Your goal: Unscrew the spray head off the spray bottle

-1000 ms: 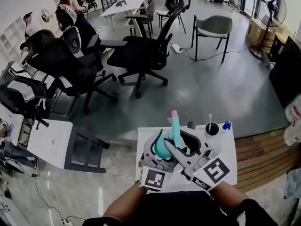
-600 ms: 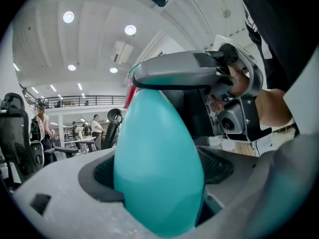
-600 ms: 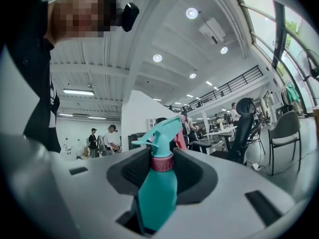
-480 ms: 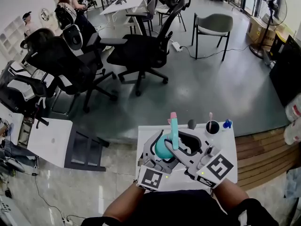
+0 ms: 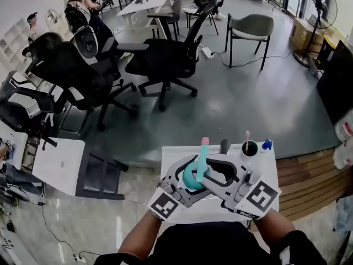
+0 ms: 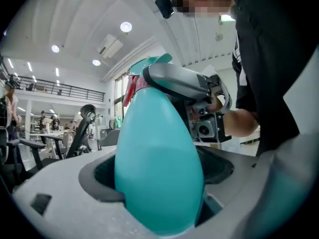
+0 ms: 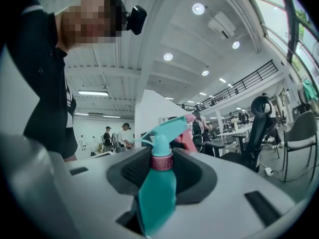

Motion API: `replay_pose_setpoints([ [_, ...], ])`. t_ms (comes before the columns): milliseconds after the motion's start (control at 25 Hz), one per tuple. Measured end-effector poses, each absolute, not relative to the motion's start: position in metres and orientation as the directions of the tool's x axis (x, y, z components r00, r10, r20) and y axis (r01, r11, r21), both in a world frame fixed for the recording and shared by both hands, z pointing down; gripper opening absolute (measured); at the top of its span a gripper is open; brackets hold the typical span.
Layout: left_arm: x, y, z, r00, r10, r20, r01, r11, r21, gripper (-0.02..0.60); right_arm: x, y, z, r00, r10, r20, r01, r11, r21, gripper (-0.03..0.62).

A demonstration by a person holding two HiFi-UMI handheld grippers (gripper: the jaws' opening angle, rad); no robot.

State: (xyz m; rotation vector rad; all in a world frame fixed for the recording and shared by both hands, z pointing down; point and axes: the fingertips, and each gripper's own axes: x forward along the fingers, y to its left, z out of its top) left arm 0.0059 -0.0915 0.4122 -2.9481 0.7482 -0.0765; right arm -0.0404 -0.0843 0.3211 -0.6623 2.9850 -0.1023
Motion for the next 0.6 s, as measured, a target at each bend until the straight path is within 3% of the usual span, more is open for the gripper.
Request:
replay_pose_setpoints([
  [320, 0.011, -0.059, 0.412, 0.971, -0.233, 0.046, -0.231, -0.972, -0.040, 0.456, -0.042, -0.061, 0.321, -0.967, -0.240, -0.089, -0.230, 0.967, -0.111, 0.141],
  [400, 0.010, -0.061, 0.413, 0.969, -0.242, 0.055, -0.240, -0.970, -0.042, 0.456, -0.040, -0.062, 0.320, -0.967, -0.233, -0.106, -0.222, 0.969, -0.110, 0.143],
  [520, 0.007, -0.078, 0.419, 0.936, -0.343, 0.076, -0.338, -0.939, -0.064, 0.456, -0.038, -0.075, 0.323, -0.941, -0.321, -0.104, -0.315, 0.946, -0.072, 0.152],
  [600, 0.004, -0.090, 0.422, 0.897, -0.435, 0.082, -0.429, -0.900, -0.080, 0.456, -0.034, -0.082, 0.326, -0.914, -0.395, -0.092, -0.391, 0.919, -0.057, 0.197],
])
